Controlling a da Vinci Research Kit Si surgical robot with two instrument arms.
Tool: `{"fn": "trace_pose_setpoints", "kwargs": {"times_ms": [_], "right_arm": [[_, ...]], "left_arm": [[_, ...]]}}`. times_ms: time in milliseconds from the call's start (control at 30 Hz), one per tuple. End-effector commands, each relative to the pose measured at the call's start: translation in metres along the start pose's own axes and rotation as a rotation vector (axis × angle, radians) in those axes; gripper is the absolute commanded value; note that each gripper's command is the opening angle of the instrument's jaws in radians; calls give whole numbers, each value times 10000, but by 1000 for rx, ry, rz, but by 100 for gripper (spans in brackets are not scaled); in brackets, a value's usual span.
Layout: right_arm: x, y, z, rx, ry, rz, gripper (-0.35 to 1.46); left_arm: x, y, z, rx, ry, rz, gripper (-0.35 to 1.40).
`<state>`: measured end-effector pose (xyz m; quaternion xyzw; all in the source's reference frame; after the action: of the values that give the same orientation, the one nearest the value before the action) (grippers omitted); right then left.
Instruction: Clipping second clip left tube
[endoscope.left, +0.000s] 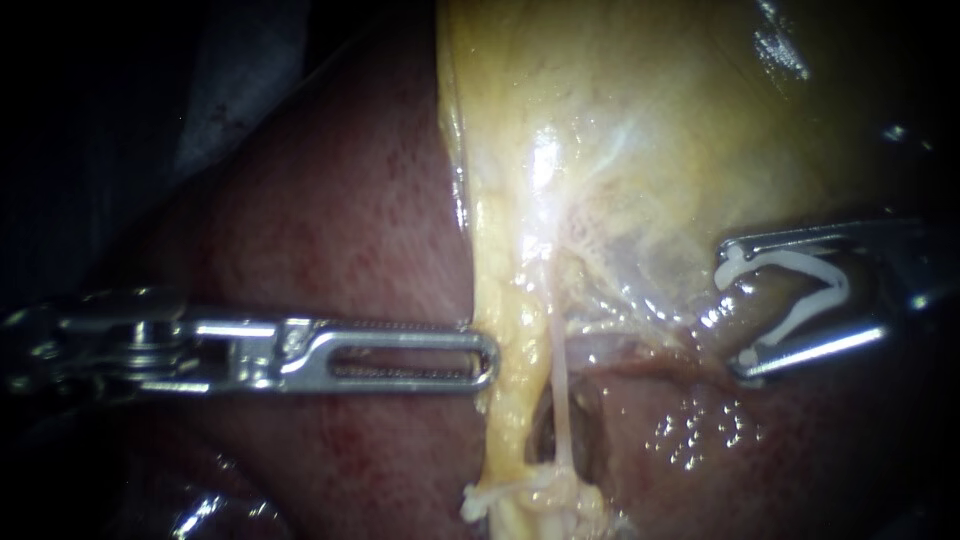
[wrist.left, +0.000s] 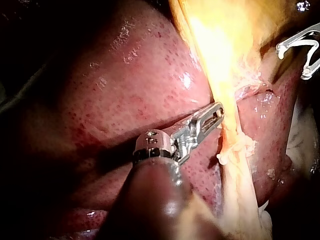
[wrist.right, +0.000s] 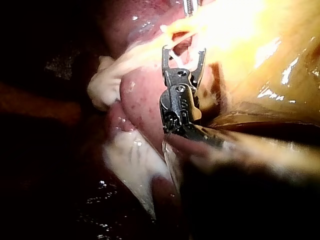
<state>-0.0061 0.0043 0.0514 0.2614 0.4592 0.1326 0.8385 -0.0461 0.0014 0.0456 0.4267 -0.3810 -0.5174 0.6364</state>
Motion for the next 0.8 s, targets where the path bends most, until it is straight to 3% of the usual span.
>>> {"fn": "trace_pose_setpoints", "kwargs": {"times_ms": [33, 233, 400, 667, 800], "right_arm": [[0, 0, 0, 0, 0, 0, 60], [0, -1, 1, -1, 0, 0, 60], [-1, -3, 5, 0, 0, -1, 60], [-5, -7, 14, 13, 0, -5, 59], [-7, -11, 23, 28, 1, -8, 59]], "left_arm": [[0, 0, 0, 0, 0, 0, -10], [2, -3, -9, 4, 4, 0, -10], [8, -9, -27, 12, 13, 0, -10], [11, -25, -57, 7, -1, -5, -10], [12, -28, -58, 7, -1, -6, -10]]}}
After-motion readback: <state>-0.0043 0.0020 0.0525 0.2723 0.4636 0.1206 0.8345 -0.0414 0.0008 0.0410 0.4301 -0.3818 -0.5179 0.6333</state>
